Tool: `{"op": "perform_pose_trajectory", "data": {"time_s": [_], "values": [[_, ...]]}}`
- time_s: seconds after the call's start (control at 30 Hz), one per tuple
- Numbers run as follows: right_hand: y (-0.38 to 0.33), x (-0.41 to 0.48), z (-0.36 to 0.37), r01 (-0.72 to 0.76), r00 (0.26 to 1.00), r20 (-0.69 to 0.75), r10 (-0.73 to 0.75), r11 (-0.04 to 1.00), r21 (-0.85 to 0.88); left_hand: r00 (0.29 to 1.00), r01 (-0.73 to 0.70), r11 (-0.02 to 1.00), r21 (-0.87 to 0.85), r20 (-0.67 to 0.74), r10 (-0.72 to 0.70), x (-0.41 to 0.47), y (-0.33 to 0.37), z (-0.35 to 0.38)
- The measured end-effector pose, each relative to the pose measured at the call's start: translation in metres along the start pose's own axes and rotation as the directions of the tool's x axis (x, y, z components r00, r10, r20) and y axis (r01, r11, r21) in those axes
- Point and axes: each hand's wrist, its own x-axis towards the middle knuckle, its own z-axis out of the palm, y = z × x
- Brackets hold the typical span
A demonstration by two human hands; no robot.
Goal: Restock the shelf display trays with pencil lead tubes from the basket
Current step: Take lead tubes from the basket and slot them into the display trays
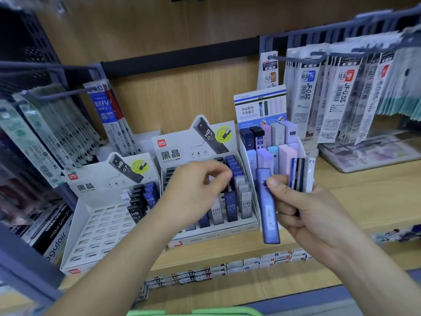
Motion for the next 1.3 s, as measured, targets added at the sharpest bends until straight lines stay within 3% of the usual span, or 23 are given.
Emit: {"op": "perform_pose_trajectory", "data": {"time_s": [0.07, 0.13, 0.23, 0.43, 0.57, 0.67, 0.77, 0.9, 0.97, 1.07, 1.3], "values": [[0.004, -0.002, 0.005, -0.018, 0.999, 0.037, 0.019, 1.0, -0.009, 0.998, 0.057, 0.931, -0.36, 0.043, -0.044, -0.006, 0.007, -0.006], [0.008, -0.003, 0.01, -0.035, 0.996, 0.076, 0.036, 0.999, -0.018, 0.985, 0.121, 0.848, -0.516, 0.168, -0.039, -0.012, 0.015, -0.008], [0.011, -0.005, 0.015, -0.035, 0.989, 0.14, 0.041, 0.998, -0.047, 0.965, 0.185, 0.79, -0.585, 0.262, -0.032, -0.016, 0.02, -0.006], [0.007, -0.009, 0.013, -0.077, 0.981, 0.16, 0.107, 0.981, -0.18, 0.972, 0.216, 0.735, -0.642, 0.211, -0.101, -0.013, 0.014, -0.017], [0.004, -0.008, 0.008, -0.094, 0.957, 0.249, 0.148, 0.971, -0.219, 0.989, 0.144, 0.825, -0.546, 0.05, -0.14, -0.011, 0.01, -0.025], [0.009, -0.007, 0.009, -0.118, 0.955, 0.245, 0.168, 0.971, -0.207, 0.988, 0.143, 0.836, -0.53, 0.027, -0.152, -0.011, 0.009, -0.022], [0.008, -0.004, 0.007, -0.123, 0.976, 0.156, 0.154, 0.974, -0.189, 0.992, 0.111, 0.821, -0.56, 0.008, -0.129, -0.008, 0.011, -0.027], [-0.002, 0.002, -0.006, -0.138, 0.99, 0.01, 0.139, 0.988, -0.062, 0.95, 0.022, 0.879, -0.476, -0.264, -0.167, 0.004, 0.002, -0.046], [-0.004, 0.004, -0.013, -0.134, 0.991, -0.018, 0.134, 0.991, 0.023, 0.929, 0.03, 0.923, -0.383, -0.33, -0.167, 0.01, -0.002, -0.046], [-0.004, 0.006, -0.017, -0.131, 0.991, -0.031, 0.133, 0.989, 0.065, 0.942, 0.061, 0.981, -0.185, -0.315, -0.118, 0.015, -0.004, -0.03], [-0.002, 0.008, -0.013, -0.171, 0.985, -0.018, 0.174, 0.978, 0.123, 0.992, 0.1, 0.994, 0.048, -0.088, -0.095, 0.018, -0.009, 0.001]]}}
